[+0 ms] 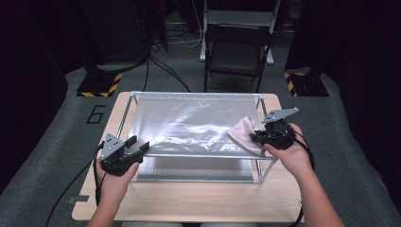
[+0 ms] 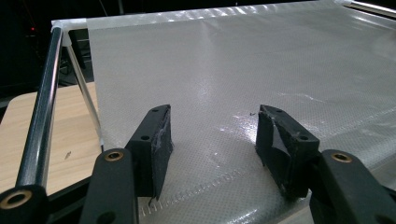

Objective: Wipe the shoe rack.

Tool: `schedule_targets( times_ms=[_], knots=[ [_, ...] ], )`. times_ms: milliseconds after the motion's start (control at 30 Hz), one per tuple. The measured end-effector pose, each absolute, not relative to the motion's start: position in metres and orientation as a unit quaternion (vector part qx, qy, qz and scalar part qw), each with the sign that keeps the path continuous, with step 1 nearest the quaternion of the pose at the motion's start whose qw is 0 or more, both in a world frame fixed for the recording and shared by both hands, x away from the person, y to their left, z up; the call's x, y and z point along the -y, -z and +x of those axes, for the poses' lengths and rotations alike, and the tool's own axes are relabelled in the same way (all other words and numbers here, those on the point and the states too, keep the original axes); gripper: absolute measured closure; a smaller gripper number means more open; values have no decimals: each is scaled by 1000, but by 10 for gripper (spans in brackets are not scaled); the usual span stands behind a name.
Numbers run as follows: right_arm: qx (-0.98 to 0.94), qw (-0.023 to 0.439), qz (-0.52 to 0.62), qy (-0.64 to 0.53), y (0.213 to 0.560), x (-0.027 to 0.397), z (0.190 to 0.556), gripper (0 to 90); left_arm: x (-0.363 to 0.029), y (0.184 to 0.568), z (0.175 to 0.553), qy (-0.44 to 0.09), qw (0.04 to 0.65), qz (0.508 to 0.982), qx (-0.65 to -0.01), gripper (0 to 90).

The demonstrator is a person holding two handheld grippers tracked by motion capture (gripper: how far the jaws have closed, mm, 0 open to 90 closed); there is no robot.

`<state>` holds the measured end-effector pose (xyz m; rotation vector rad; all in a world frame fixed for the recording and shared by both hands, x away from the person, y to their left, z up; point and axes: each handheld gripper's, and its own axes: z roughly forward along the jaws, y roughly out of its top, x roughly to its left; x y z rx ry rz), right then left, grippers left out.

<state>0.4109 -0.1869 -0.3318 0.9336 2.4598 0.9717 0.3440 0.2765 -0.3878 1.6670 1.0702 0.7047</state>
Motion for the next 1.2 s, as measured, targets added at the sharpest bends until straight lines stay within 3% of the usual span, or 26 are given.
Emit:
schedule_targets(
  times_ms=[233,600,833,933,1067,1200],
  knots=[
    [-860,169,333,-347,334,190,408,829,-276,388,344,-292,495,689,-442,452],
    [-876,148,279,-366,334,153,394,826,-275,388,344,-297,494,687,-443,452],
    [-863,141,294,-386,334,156,391,648,-275,388,344,-297,494,687,-443,452],
    [-857,160,296,-389,331,155,386,555,-275,388,344,-296,494,686,-444,452],
    [-844,179,301,-406,325,156,384,515,-275,388,344,-297,494,687,-443,452],
    [-845,157,292,-419,324,153,382,473,-275,388,344,-296,494,687,-444,452]
  ],
)
